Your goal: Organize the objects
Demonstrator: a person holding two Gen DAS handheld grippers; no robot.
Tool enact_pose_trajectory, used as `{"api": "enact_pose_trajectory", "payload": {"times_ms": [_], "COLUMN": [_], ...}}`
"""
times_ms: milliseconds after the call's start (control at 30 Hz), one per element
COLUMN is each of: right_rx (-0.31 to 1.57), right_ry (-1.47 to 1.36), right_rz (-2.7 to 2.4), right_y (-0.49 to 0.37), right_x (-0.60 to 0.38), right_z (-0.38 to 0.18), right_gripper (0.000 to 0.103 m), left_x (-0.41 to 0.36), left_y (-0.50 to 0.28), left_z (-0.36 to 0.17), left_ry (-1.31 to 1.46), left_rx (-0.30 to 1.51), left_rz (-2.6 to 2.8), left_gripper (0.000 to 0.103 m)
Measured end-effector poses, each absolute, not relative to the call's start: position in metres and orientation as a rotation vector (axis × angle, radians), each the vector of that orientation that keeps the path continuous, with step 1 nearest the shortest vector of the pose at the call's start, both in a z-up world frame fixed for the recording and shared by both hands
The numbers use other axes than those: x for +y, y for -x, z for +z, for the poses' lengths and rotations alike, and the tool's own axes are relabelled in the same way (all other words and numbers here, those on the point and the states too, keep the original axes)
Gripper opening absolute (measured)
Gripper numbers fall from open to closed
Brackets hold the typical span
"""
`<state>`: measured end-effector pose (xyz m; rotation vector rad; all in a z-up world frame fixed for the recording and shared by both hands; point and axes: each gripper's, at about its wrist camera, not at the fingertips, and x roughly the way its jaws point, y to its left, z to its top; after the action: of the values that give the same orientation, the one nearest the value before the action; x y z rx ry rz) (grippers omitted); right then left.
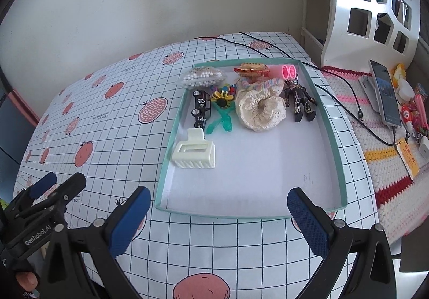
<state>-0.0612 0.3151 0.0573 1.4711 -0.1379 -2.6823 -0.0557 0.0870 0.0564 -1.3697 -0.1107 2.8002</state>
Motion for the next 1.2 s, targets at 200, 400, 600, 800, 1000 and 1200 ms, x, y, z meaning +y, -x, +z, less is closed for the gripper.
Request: {"api": "enact_pose_trajectory", "payload": {"times_ms": [200,400,600,800,1000,1200], "right_rx": [-0.123,-0.095,-0.074,-0.064,-0.054,-0.045], "right_ry": [-1.505,-1.521,-1.542,-1.561,-1.587,-1.603], "right_rz": [-2.658,-2.642,-2.631,-2.623,-2.613,-2.613], "right_y": [0.053,0.047,0.044,0.042,0.04,0.041], "right_x": [0.311,0.304,0.301,0.298,0.297,0.298], "right_z": [0.037,0.025,0.015,0.005,-0.005,-0.011], "right_gripper": [0.103,0.103,0.103,0.103,0.103,0.103], "left_x": [0.082,0.072,0.063,0.057,0.056,0.06], "left_y": [0.046,0.039,0.035,0.032,0.029,0.028], "left_z": [0.04,0.026,0.018,0.01,0.004,-0.007], "left_ry": [1.407,1.445,1.472,1.49,1.509,1.55], "left_rx": [-0.1,-0.135,-0.149,-0.165,-0.153,-0.121], "left_rz": [2.797,2.785,2.782,2.773,2.764,2.745], "left_gripper": [0.091,0.091,0.091,0.091,0.091,0.091]}}
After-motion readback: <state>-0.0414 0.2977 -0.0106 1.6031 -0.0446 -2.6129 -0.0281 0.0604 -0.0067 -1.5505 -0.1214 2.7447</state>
